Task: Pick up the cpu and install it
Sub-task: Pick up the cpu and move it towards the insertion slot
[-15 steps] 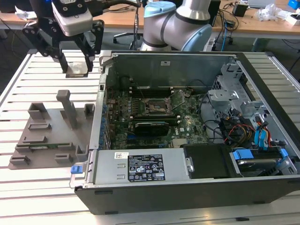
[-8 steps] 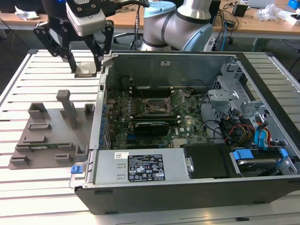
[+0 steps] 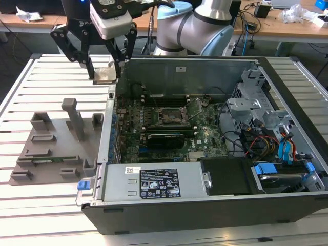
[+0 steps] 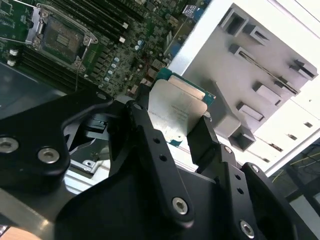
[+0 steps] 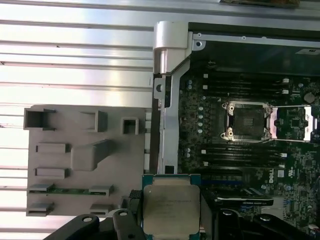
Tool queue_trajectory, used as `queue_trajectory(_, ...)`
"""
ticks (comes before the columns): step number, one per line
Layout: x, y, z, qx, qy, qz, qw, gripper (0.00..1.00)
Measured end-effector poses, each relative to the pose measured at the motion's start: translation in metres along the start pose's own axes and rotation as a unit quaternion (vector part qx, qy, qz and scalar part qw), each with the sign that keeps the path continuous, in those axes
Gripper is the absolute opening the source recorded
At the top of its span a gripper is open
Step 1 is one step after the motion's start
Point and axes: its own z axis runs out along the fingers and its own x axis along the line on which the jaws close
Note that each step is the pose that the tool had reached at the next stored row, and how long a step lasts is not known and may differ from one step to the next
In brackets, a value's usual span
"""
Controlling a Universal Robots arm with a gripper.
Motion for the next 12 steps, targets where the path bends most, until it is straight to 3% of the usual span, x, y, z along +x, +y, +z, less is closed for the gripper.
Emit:
queue_trajectory(7,-0.0122,0.0001,0.0005,0.0,0.0,0.0,1.0,0.55)
queue_trajectory(12,-0.0266,0.0004,0.0011,0.0,0.0,0.0,1.0,0.55)
